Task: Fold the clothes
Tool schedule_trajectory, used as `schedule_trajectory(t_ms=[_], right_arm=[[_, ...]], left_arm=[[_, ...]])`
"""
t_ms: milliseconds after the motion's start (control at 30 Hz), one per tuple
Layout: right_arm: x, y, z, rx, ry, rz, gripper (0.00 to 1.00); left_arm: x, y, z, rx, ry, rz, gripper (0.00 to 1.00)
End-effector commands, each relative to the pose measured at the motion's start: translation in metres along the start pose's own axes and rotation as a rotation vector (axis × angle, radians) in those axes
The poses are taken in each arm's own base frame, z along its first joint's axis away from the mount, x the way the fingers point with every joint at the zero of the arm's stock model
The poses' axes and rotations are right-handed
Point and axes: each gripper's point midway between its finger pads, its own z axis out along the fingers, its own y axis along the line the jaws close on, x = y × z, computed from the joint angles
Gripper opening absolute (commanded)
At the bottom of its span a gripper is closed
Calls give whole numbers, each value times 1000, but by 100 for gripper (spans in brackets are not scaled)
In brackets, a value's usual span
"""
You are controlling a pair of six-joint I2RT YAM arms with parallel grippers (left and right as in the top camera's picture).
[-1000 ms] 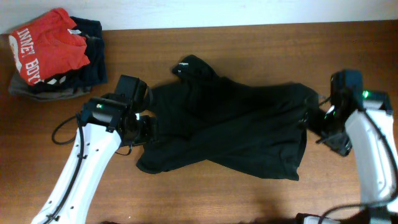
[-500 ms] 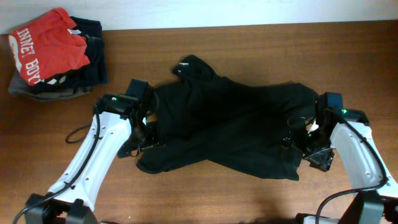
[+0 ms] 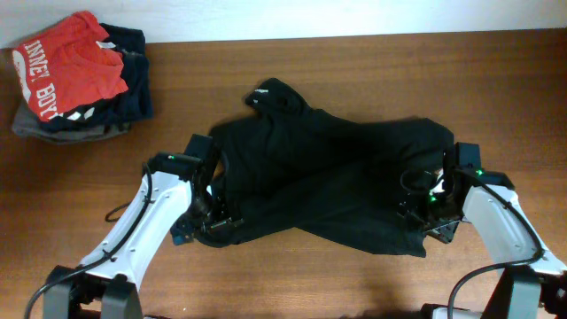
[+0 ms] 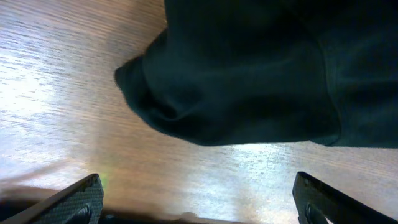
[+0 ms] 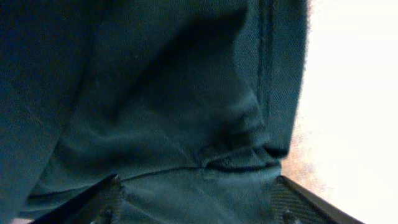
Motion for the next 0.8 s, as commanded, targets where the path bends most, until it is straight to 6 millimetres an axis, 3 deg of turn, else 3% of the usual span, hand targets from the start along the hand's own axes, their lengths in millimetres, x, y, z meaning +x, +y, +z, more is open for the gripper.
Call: schedule_trajectory(t_ms=[0, 467, 633, 700, 767], right_arm=[[6, -1, 6, 0, 22, -5, 76], [12, -18, 39, 93, 137, 19, 78], [10, -22, 40, 110, 130, -8, 78], [9, -22, 40, 112, 126, -8, 77], [9, -22, 40, 111, 126, -8, 73]], left_arm=[[8, 0, 10, 20, 37, -38, 97], [8, 1, 16, 19, 38, -55, 99], [9, 2, 16, 18, 38, -54, 99], [9, 2, 17, 16, 42, -50, 95], [11, 3, 17, 13, 47, -49, 84]])
